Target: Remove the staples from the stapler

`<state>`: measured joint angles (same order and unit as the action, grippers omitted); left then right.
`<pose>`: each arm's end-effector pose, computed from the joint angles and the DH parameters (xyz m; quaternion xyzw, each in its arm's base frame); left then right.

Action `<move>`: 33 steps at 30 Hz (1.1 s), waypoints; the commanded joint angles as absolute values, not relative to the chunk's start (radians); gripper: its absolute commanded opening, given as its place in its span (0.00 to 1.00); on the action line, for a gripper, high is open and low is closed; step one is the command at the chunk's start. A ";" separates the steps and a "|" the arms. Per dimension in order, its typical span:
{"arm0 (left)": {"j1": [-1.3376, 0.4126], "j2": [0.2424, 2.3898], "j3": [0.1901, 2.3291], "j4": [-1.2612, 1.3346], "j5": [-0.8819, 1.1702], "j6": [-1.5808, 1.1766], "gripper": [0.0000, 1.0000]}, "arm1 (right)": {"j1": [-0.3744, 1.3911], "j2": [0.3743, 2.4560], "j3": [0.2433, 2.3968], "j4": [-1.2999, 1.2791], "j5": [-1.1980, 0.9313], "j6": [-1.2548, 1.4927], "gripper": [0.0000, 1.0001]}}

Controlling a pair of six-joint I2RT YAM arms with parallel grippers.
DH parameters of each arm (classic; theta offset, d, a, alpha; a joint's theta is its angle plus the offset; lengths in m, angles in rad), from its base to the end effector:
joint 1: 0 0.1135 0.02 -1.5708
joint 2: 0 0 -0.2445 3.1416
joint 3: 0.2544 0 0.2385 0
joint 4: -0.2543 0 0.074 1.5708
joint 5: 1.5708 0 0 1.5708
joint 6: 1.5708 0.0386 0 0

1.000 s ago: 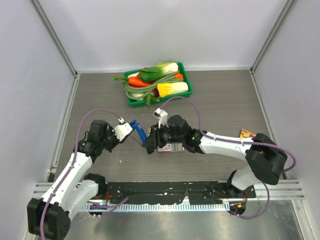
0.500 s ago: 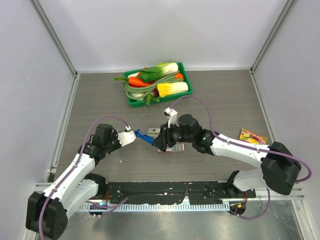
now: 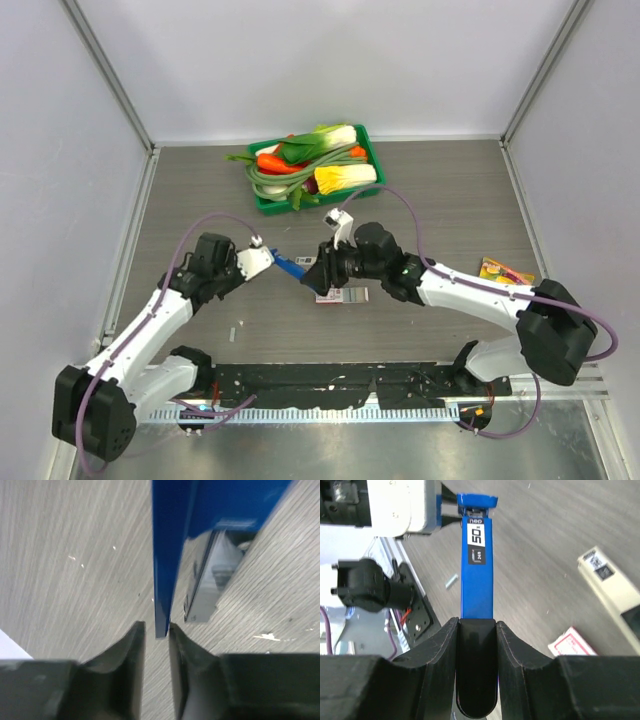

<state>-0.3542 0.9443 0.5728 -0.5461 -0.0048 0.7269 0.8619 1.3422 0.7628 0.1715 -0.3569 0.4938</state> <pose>0.1707 -0.0629 0.1943 0.4867 0.8125 0.0617 0.3149 0.1797 0.2302 0.2318 -0.2463 0.7906 0.4545 0.3280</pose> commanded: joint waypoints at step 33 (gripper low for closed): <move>0.278 1.068 1.114 -0.834 0.578 0.118 0.83 | 1.115 2.097 1.548 0.395 0.340 -0.093 0.01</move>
<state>0.2581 1.0775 1.0664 -0.8074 0.5056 0.1436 1.0870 2.0846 1.4796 0.1661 0.1638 0.0483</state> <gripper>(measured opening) 0.831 0.378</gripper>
